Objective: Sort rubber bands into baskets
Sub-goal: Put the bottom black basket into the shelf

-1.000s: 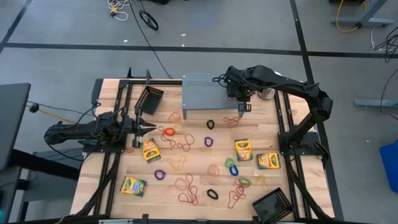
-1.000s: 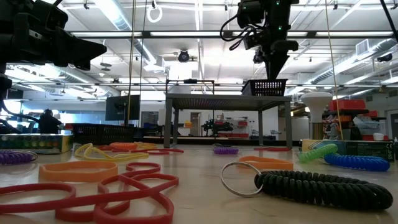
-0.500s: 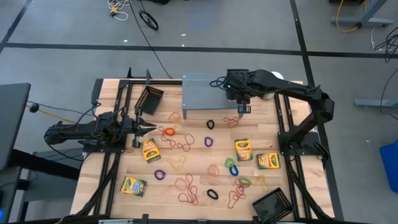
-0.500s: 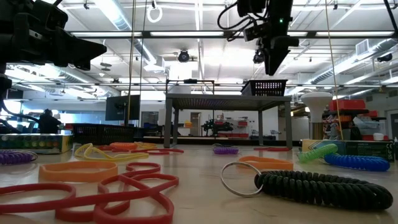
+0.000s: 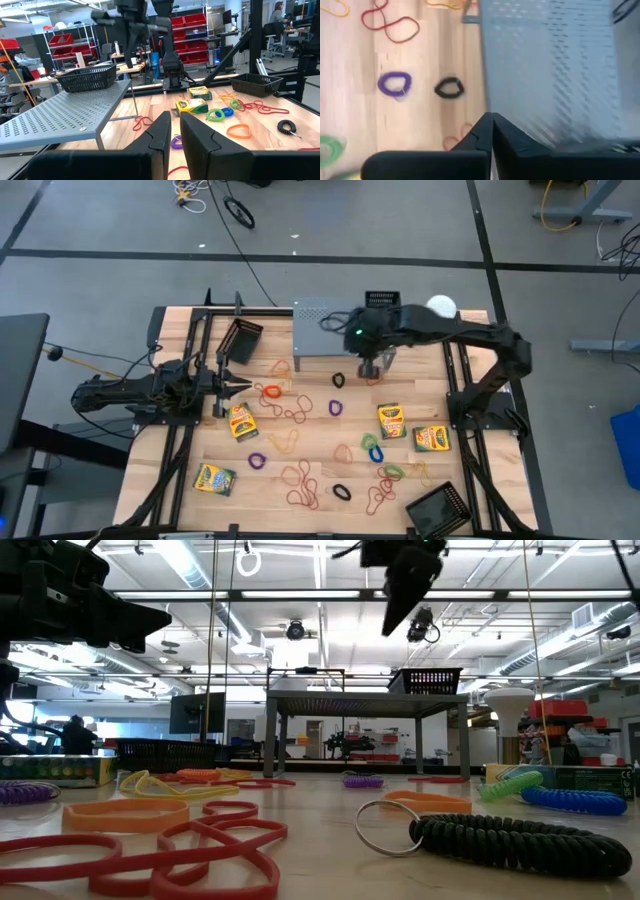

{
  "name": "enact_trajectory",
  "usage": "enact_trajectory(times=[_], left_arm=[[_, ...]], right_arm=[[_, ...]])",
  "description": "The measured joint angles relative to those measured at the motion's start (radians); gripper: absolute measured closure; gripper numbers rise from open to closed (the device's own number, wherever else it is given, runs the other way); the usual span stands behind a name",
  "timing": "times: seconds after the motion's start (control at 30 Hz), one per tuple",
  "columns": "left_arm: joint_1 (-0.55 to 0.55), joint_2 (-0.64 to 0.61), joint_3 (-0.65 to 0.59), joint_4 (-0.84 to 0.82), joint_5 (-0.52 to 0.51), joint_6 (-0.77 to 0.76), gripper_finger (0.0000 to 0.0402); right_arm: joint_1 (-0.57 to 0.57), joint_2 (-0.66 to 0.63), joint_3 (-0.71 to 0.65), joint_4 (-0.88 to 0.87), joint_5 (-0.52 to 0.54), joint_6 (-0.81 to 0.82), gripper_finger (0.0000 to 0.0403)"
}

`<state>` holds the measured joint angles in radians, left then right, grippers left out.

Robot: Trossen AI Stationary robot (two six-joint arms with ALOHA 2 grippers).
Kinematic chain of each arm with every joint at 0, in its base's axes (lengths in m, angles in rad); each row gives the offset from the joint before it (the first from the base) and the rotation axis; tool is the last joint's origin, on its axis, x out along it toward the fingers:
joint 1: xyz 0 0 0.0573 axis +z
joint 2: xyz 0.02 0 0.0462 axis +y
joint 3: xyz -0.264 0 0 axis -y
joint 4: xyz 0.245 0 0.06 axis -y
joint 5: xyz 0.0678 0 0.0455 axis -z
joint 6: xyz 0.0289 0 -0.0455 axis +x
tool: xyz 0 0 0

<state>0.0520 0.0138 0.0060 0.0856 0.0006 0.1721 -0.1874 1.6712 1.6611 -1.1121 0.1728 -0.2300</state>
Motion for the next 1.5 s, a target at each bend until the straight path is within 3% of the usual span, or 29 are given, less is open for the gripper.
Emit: enact_trajectory(times=[0.2, 0.47, 0.67, 1.27, 1.5], left_arm=[[0.000, 0.000, 0.000, 0.000, 0.000, 0.000, 0.0351], [0.000, 0.000, 0.000, 0.000, 0.000, 0.000, 0.0351], [0.000, 0.000, 0.000, 0.000, 0.000, 0.000, 0.0351], [0.000, 0.000, 0.000, 0.000, 0.000, 0.000, 0.0351], [0.000, 0.000, 0.000, 0.000, 0.000, 0.000, 0.0351]], right_arm=[[0.019, 0.141, -0.001, 0.087, -0.075, 0.039, 0.0397], [0.011, 0.226, -0.001, 0.158, -0.065, 0.042, 0.0397], [-0.016, 0.229, -0.001, 0.196, 0.011, 0.062, 0.0397], [-0.091, 0.229, -0.001, 0.212, 0.033, 0.084, 0.0396], [-0.067, 0.206, -0.001, 0.260, 0.034, 0.028, 0.0393]])
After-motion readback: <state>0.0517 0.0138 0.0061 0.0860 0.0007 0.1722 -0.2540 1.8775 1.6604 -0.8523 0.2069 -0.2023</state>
